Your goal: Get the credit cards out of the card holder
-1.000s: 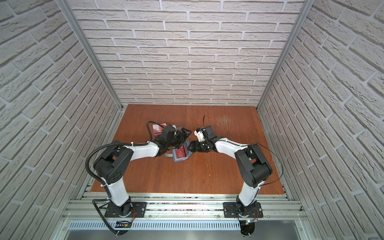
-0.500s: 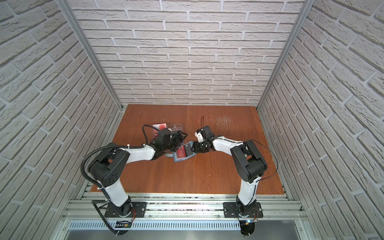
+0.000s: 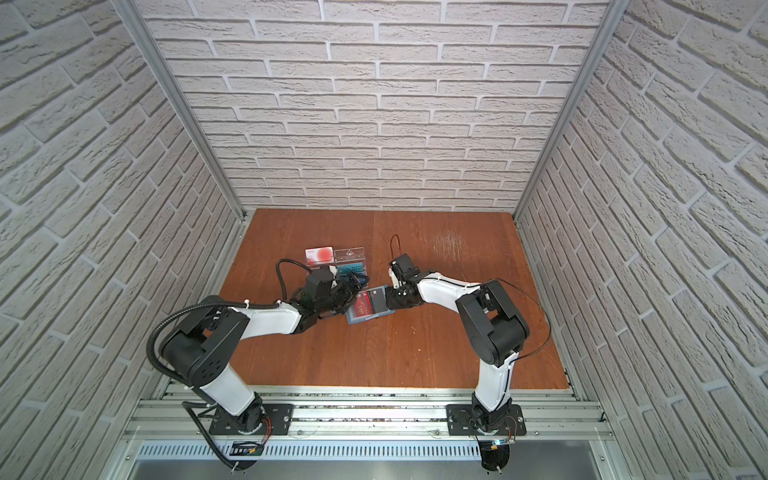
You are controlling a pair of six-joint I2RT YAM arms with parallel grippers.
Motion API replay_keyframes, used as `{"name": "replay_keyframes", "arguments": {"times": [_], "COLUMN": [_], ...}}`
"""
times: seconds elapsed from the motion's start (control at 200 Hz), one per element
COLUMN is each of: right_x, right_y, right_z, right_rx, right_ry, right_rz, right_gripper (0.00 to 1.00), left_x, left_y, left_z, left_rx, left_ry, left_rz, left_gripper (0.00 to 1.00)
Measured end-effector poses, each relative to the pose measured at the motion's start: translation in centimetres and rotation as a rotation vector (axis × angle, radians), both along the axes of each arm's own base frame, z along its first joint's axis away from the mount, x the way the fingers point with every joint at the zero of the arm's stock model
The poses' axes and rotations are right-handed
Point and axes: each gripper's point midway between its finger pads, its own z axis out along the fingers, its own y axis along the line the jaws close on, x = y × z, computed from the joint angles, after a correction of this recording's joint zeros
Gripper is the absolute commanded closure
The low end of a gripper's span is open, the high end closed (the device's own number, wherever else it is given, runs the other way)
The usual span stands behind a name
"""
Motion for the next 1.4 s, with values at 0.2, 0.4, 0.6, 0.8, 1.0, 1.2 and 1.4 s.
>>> {"name": "replay_keyframes", "arguments": {"times": [0.2, 0.4, 0.6, 0.8, 1.0, 1.2, 1.4], "right_x": [-0.3, 0.2, -0.1, -0.4, -0.8, -0.8, -0.8], "right_y": [1.1, 1.4, 1.3, 1.9, 3.4, 4.9, 4.7], "right_z": [0.8, 2.2, 3.6, 5.6, 6.6, 4.2, 1.1], "right_rx": [-0.049, -0.023, 0.003, 0.066, 0.143, 0.177, 0.156], "right_ry": [-0.051, -0.093, -0.136, -0.197, -0.214, -0.137, -0.042], "right_rz": [0.042, 0.043, 0.045, 0.07, 0.116, 0.143, 0.119], "right_gripper": [0.69, 0.71, 0.71, 0.71, 0.71, 0.72, 0.73], "left_x": [-0.3, -0.6, -0.7, -0.7, -0.7, -0.7, -0.8], "left_y": [0.6, 1.1, 1.2, 1.3, 1.4, 1.4, 1.6], "left_z": [-0.1, -0.1, -0.1, -0.1, -0.1, -0.1, -0.1], "left_rx": [-0.007, -0.012, -0.018, -0.028, -0.033, -0.039, -0.046], "left_ry": [-0.009, -0.016, -0.023, -0.023, -0.018, -0.017, -0.024], "left_rz": [0.008, 0.015, 0.015, 0.023, 0.028, 0.032, 0.034], "left_gripper": [0.02, 0.02, 0.02, 0.02, 0.02, 0.02, 0.02]}}
